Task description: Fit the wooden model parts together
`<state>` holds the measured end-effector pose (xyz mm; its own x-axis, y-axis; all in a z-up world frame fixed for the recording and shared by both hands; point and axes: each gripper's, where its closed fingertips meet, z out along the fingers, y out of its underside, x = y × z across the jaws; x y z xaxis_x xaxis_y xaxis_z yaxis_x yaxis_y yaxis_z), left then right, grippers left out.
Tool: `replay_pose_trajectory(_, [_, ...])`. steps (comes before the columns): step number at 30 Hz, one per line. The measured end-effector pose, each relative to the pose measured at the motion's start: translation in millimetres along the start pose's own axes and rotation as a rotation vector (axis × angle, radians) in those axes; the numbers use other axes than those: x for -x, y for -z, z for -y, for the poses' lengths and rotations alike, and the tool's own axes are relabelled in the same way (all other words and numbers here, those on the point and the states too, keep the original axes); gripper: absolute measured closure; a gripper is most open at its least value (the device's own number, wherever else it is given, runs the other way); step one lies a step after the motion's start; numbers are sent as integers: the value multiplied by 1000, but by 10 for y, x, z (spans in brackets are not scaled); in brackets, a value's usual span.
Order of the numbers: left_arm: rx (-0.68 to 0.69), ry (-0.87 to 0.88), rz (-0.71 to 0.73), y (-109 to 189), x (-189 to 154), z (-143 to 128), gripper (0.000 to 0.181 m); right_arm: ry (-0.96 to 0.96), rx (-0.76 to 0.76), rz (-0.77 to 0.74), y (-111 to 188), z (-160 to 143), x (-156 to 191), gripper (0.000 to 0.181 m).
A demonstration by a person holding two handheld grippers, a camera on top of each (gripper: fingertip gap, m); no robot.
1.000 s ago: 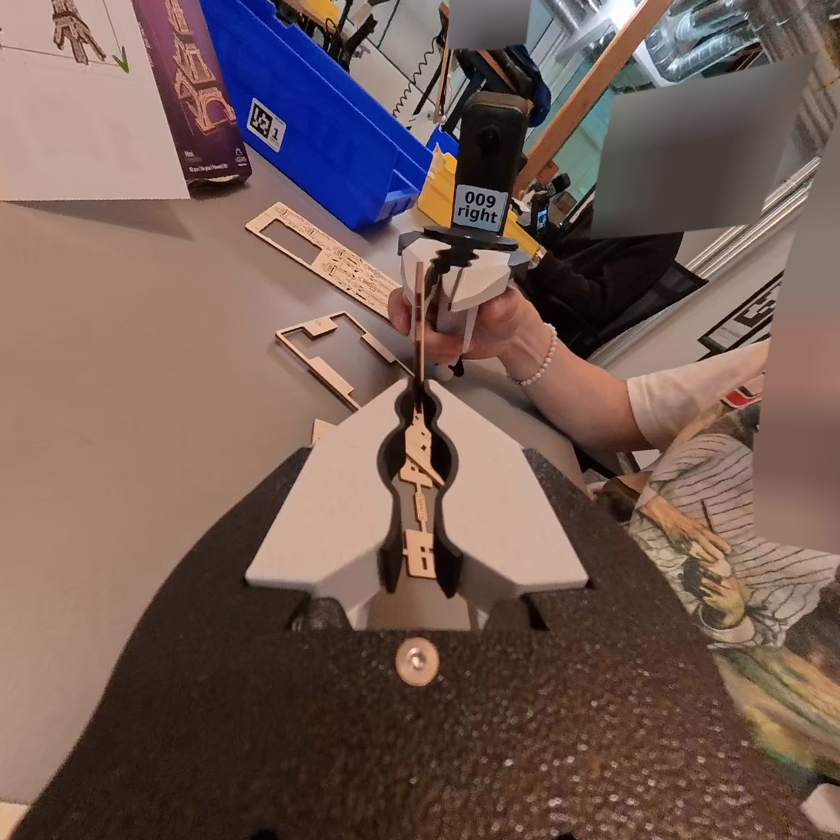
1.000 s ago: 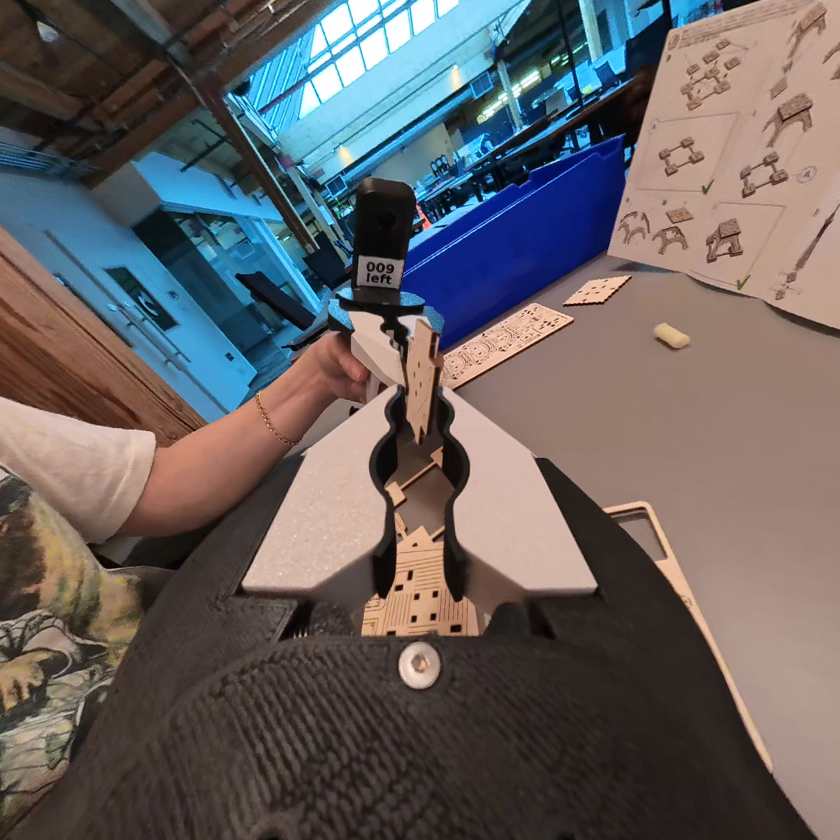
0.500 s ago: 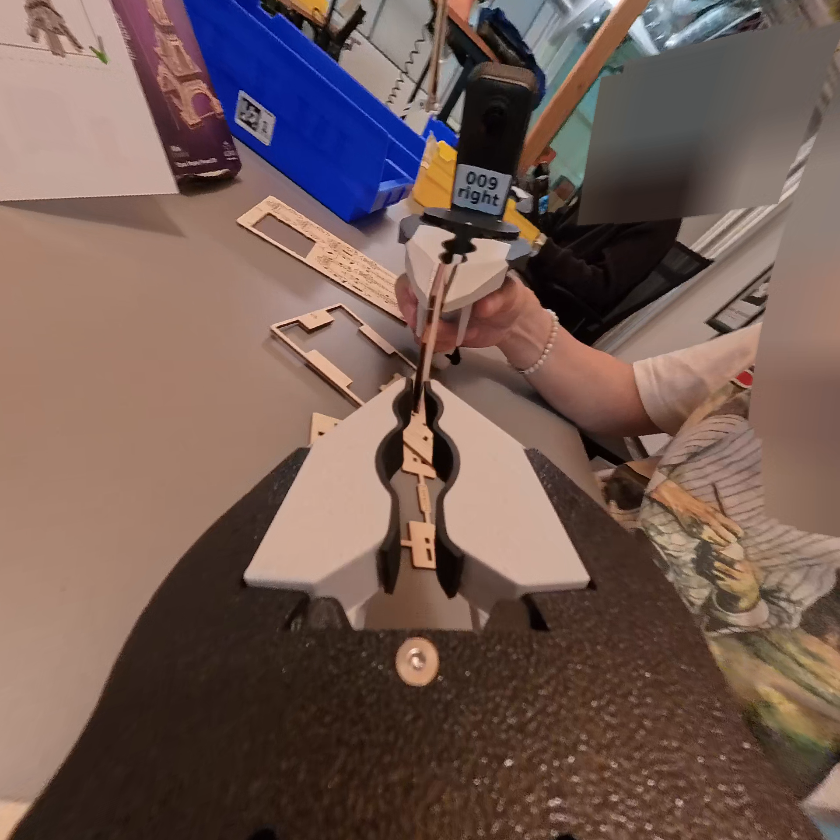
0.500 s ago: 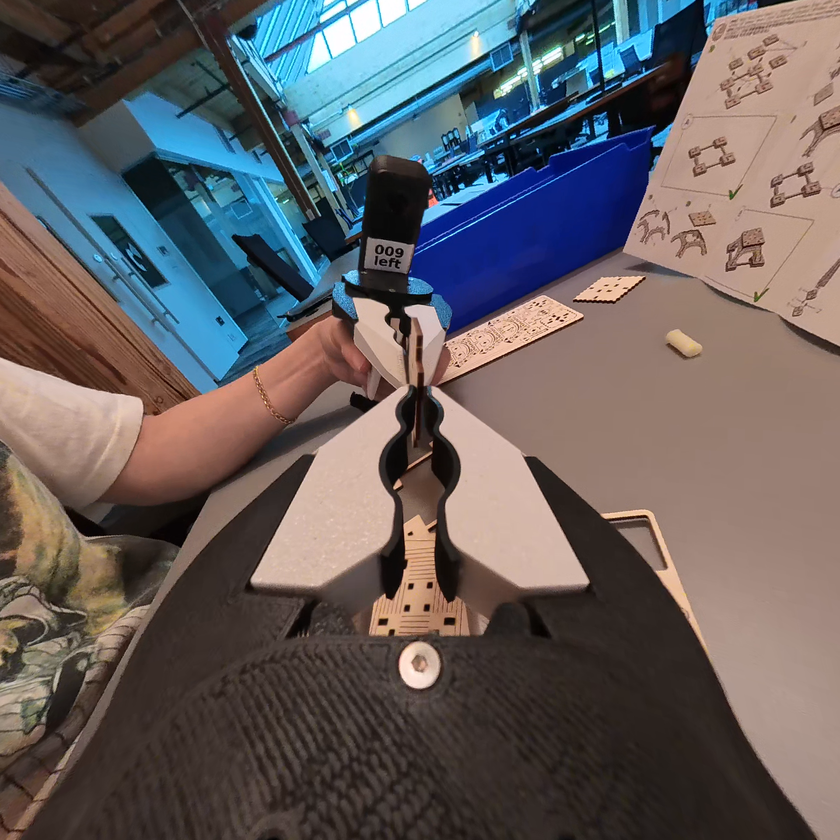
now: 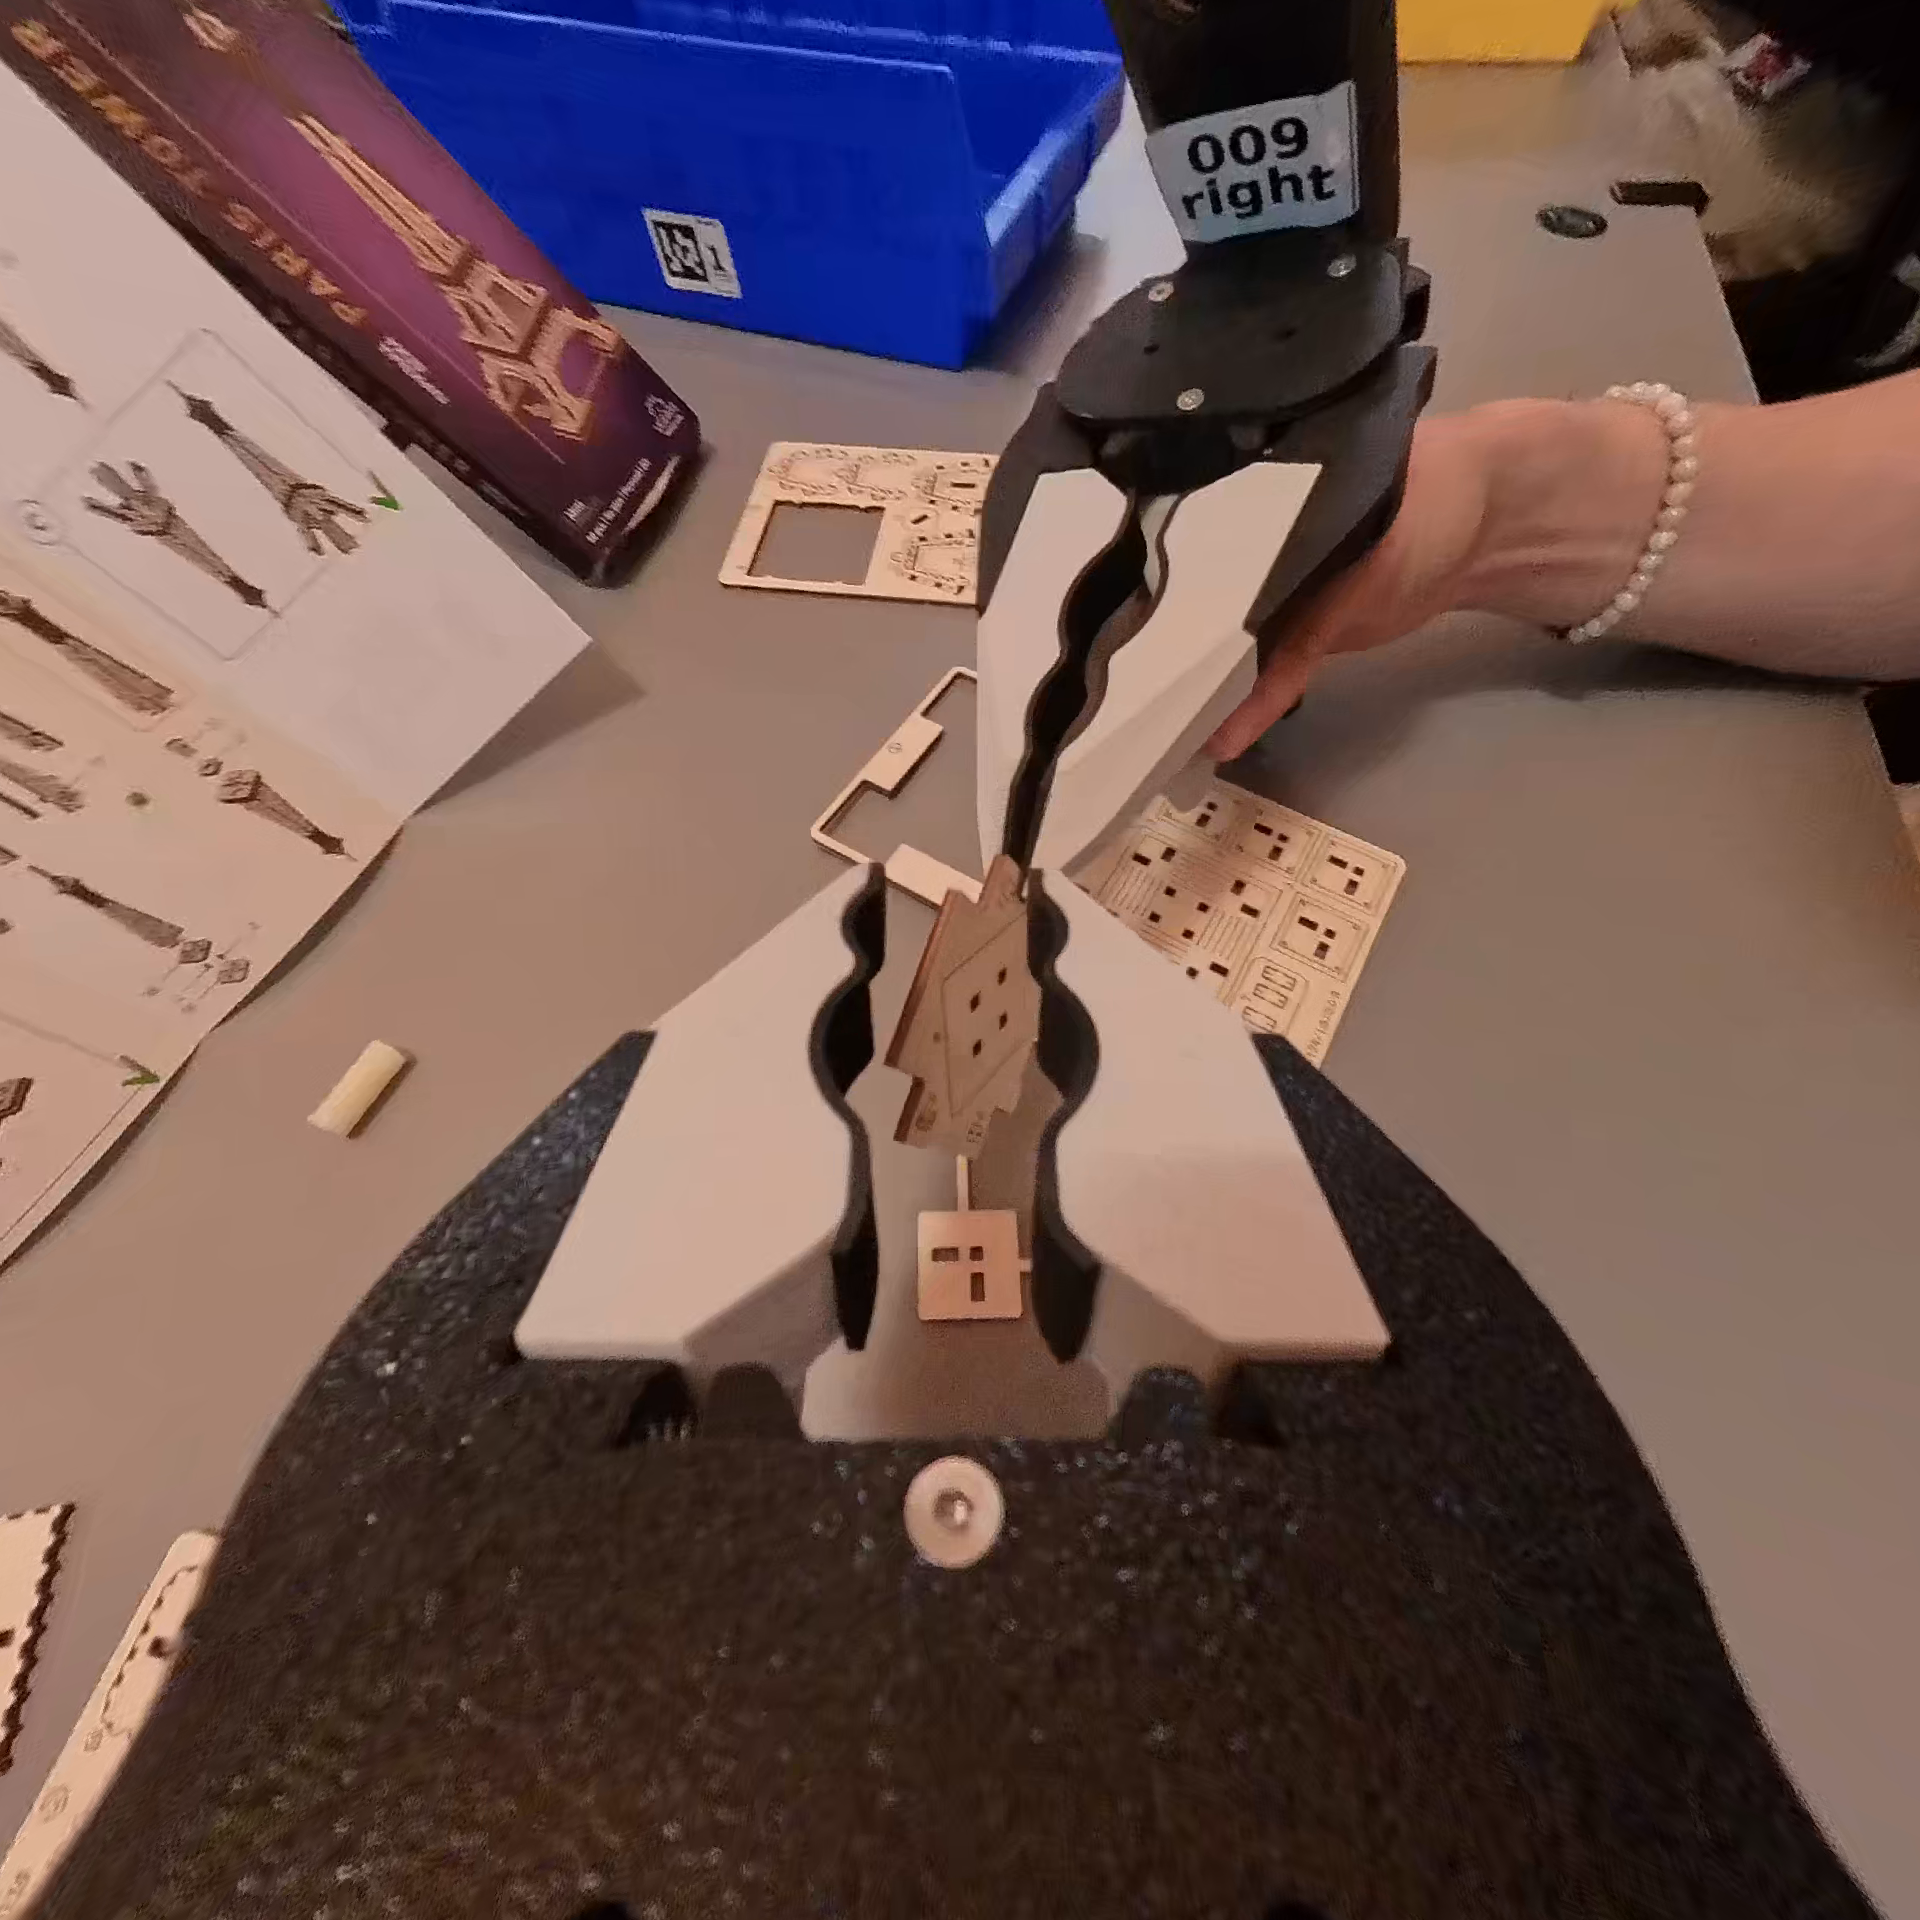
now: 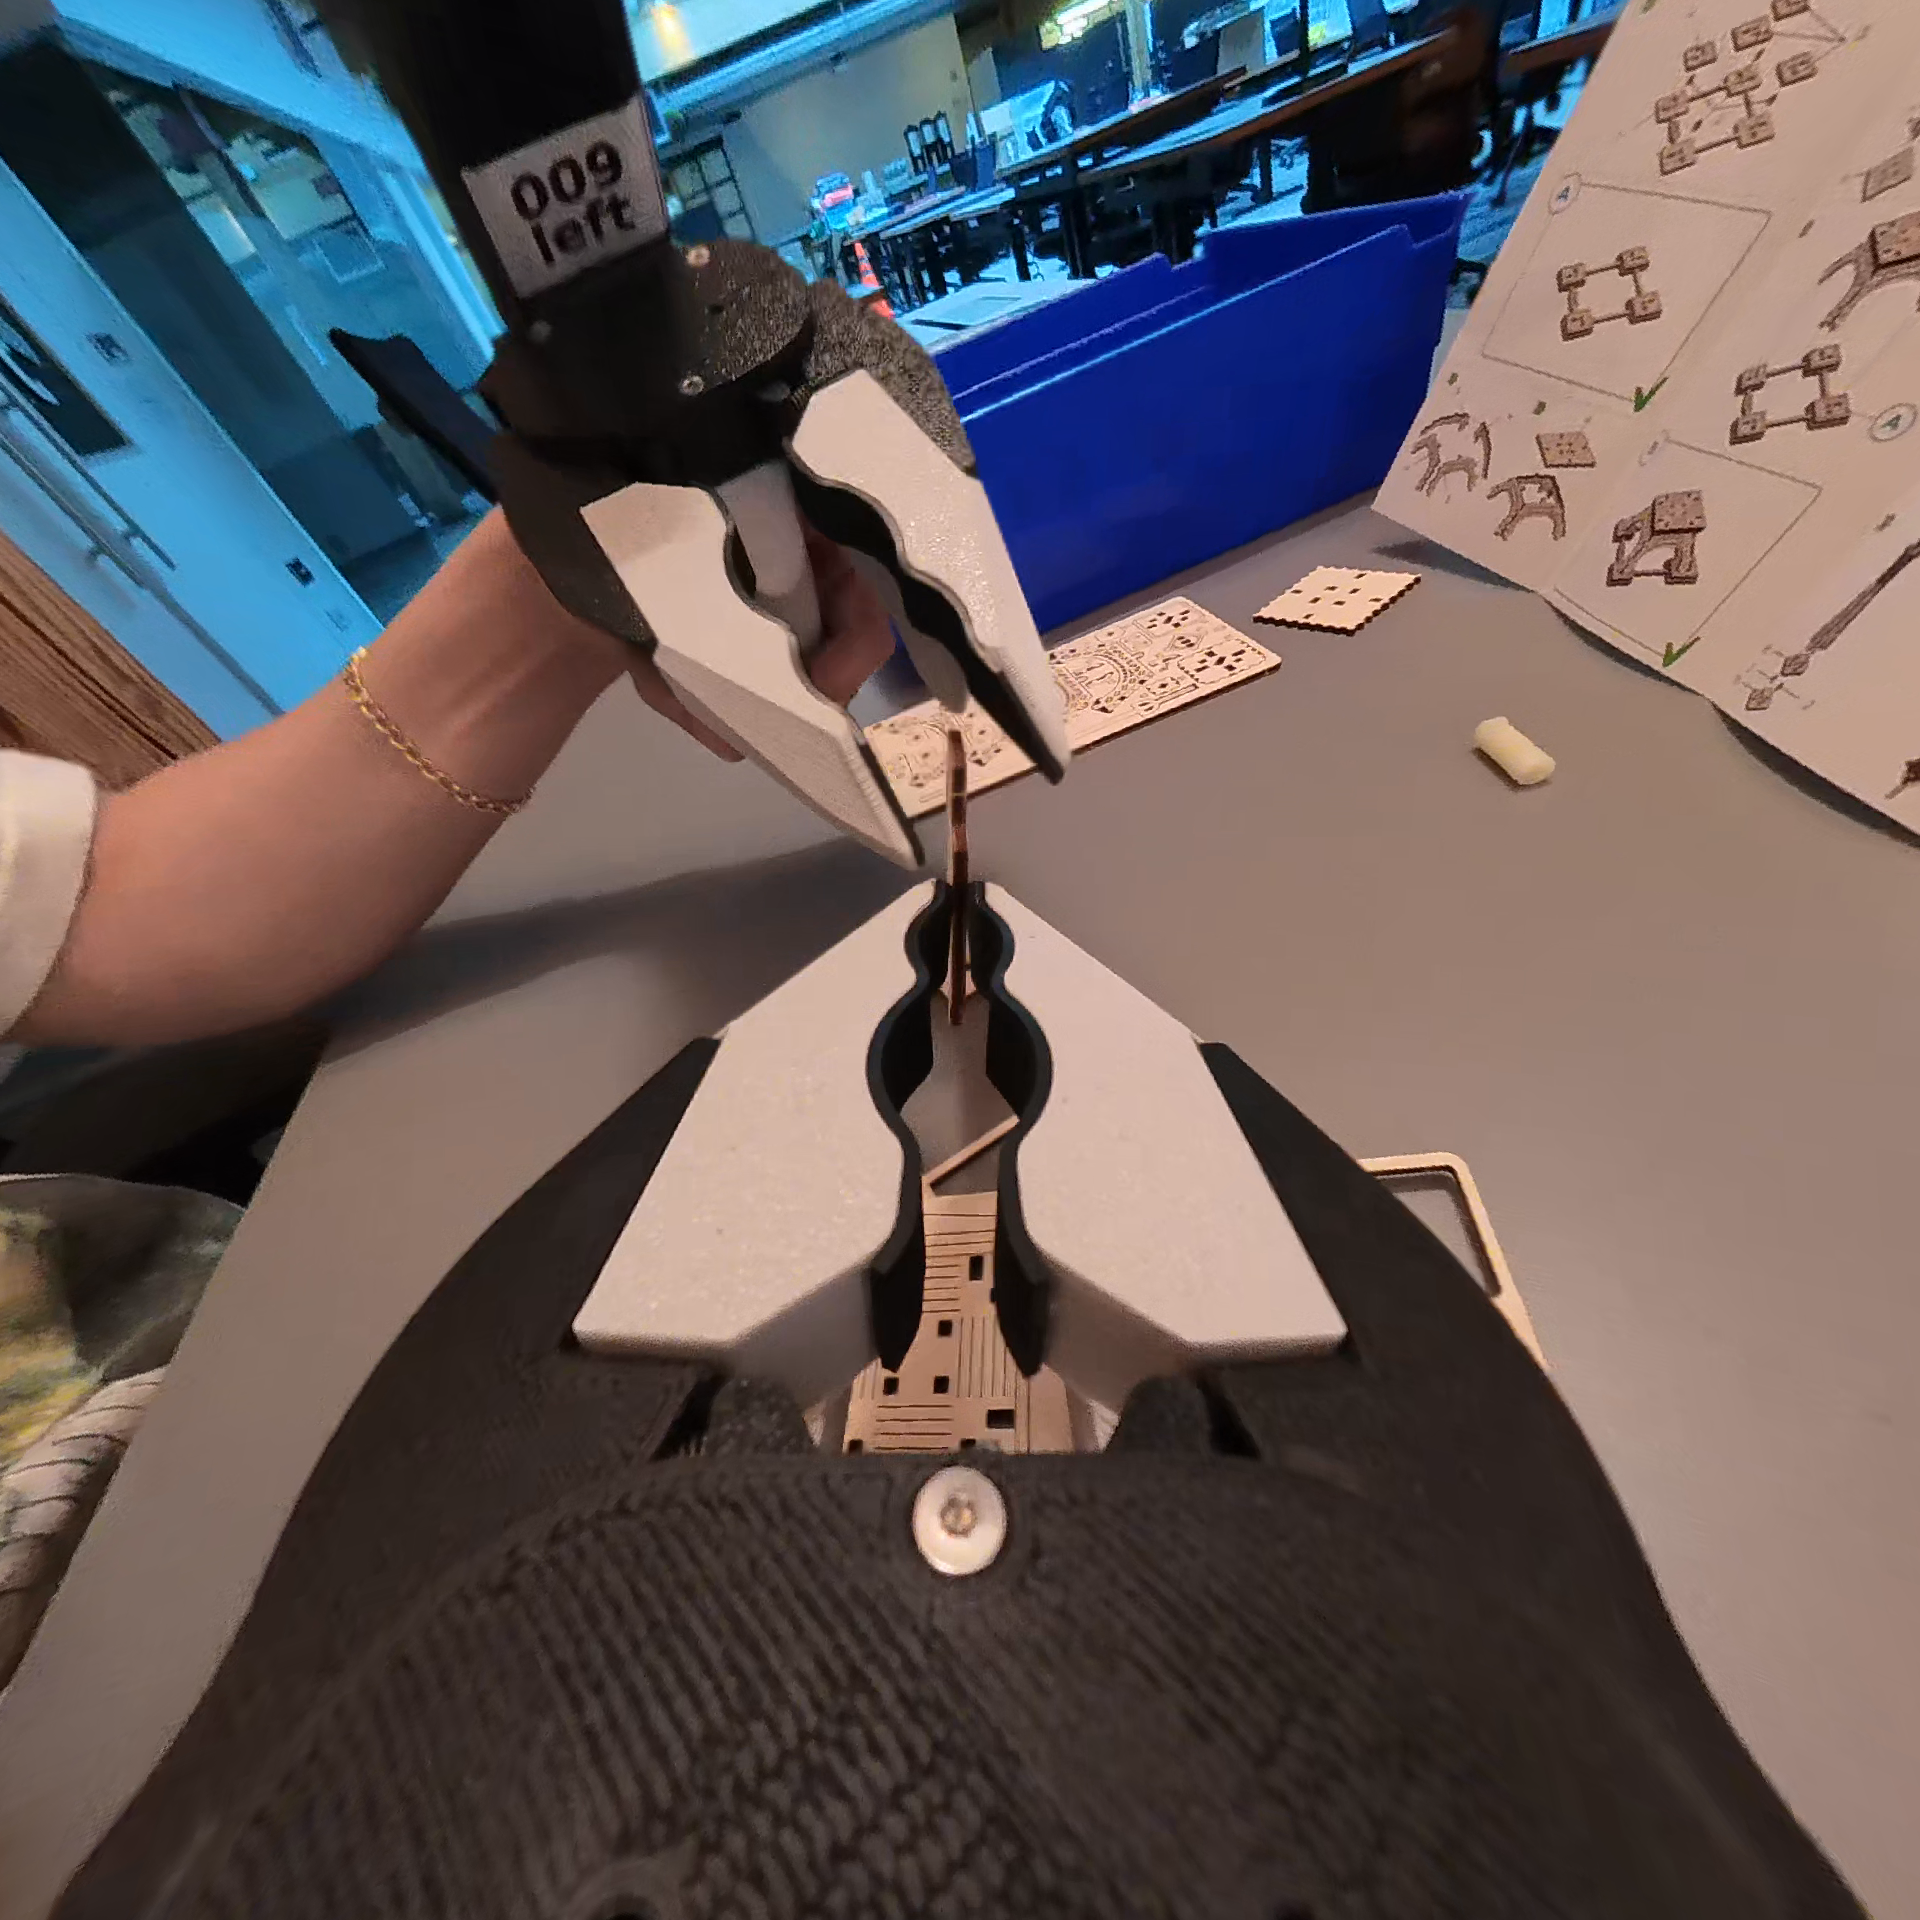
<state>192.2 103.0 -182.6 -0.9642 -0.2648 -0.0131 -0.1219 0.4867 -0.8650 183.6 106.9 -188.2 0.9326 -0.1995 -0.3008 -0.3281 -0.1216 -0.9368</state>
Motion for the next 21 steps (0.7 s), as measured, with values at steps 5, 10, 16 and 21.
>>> replay_pose_trajectory(5, [49, -41, -36, -11, -57, -48, 174, 71, 46, -25, -37, -55, 13, 181])
replay_pose_trajectory(10, [14, -29, -60, 15, -73, -42, 181, 83, 47, -28, -45, -54, 18, 180])
replay_pose_trajectory(16, [-86, 48, -88, 8, -40, -23, 181, 92, 32, -32, -31, -30, 5, 180])
replay_pose_trajectory(21, [-76, -38, 30, 97, 55, 6, 179, 78, 87, -103, -28, -105, -108, 181])
